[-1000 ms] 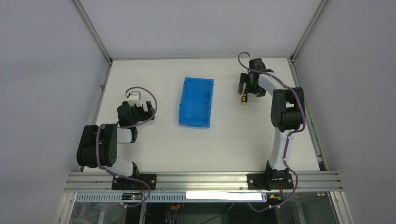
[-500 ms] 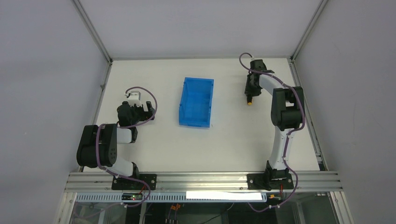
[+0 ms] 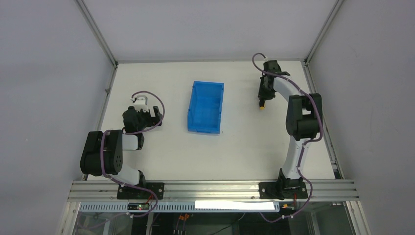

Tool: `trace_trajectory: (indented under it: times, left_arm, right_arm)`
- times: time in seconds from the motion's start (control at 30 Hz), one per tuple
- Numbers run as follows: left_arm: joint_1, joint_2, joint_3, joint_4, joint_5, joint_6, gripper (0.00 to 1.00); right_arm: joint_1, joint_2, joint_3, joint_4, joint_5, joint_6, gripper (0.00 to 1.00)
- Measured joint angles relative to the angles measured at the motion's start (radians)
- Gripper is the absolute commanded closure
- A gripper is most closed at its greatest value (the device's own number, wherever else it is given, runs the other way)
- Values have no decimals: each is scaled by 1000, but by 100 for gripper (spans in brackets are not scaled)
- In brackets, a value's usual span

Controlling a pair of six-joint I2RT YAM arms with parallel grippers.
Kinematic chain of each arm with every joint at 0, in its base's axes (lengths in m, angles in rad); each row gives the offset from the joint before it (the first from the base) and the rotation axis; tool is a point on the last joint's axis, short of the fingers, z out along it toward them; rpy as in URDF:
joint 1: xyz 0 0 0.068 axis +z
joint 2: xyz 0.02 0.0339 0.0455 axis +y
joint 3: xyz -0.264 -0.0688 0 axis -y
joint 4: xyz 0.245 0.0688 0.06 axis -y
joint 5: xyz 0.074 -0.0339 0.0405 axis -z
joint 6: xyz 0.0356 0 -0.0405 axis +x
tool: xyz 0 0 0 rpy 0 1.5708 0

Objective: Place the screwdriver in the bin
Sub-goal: Pick up the screwdriver from the center of the board, then place the screwdriver in the bin.

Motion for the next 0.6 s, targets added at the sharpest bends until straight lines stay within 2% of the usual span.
trace_trajectory:
  times: [0.1,0.6]
  left_arm:
    - [0,0,0,0,0,0,1]
    - [0,0,0,0,0,0,1]
  right_arm:
    - [0,-48,0,-19,0,-3,100]
    - [0,-248,140,-117,0,-24,100]
